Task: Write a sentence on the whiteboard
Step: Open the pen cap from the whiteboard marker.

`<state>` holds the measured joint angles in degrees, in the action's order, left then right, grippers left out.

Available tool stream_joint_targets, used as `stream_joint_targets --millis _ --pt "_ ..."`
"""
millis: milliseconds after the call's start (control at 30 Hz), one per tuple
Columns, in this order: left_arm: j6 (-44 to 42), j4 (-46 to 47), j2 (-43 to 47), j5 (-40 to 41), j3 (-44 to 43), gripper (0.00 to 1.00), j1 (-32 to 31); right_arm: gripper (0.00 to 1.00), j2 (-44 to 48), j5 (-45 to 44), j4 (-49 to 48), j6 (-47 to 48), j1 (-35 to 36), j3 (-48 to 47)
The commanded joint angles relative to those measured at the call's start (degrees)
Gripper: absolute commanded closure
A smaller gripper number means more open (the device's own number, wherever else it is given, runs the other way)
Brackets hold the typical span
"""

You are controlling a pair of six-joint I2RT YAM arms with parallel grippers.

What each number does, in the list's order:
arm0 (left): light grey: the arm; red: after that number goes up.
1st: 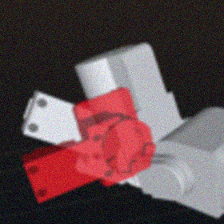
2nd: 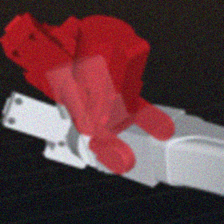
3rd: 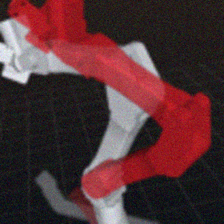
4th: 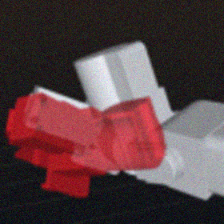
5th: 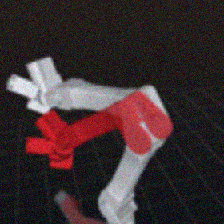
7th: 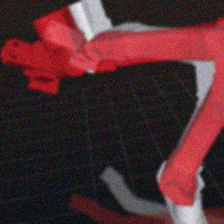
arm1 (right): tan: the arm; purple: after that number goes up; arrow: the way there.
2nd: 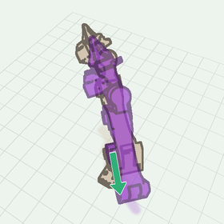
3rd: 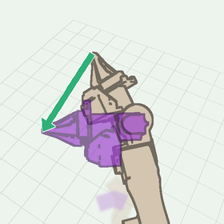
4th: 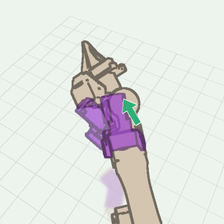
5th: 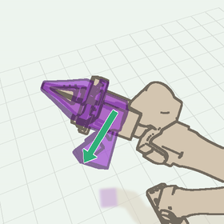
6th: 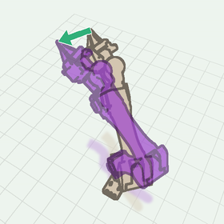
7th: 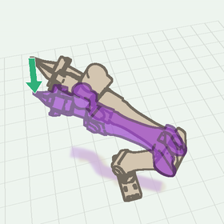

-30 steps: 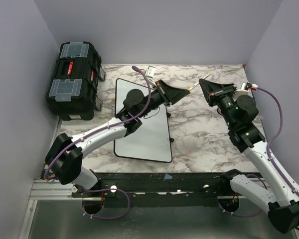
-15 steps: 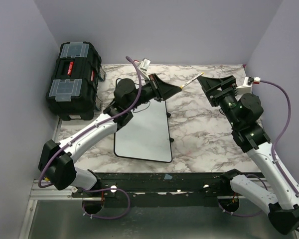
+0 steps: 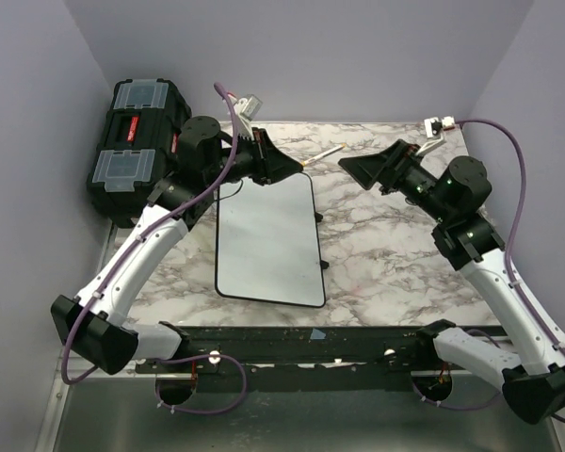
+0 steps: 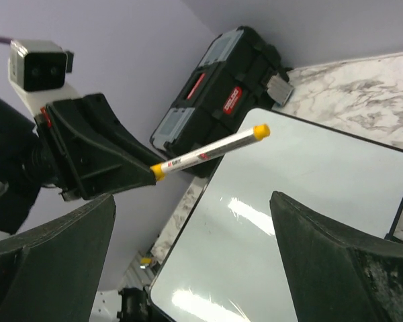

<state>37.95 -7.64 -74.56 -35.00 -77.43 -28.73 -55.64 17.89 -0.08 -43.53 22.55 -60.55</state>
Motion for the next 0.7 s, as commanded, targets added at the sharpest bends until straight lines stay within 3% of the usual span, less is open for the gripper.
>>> stream_joint_targets --millis 0,233,400,667 --pt "-10.1 -18.7 1.9 10.0 -6.2 1.0 0.5 0.0 -1.9 11.8 0.0 5.6 0.1 -2.8" --pt "-13.5 -16.4 7.2 3.9 -1.9 1.0 2.2 0.0 -4.7 17.2 2.4 9.3 0.1 -5.1" --pt "-15.2 -21.3 8.5 -0.8 -5.5 1.0 3.5 0.0 -6.7 22.2 4.8 12.6 0.1 -8.1" --pt "-23.0 -24.5 9.0 -21.8 -7.9 1.0 3.6 0.0 -9.6 35.5 -2.8 7.2 0.1 -8.5"
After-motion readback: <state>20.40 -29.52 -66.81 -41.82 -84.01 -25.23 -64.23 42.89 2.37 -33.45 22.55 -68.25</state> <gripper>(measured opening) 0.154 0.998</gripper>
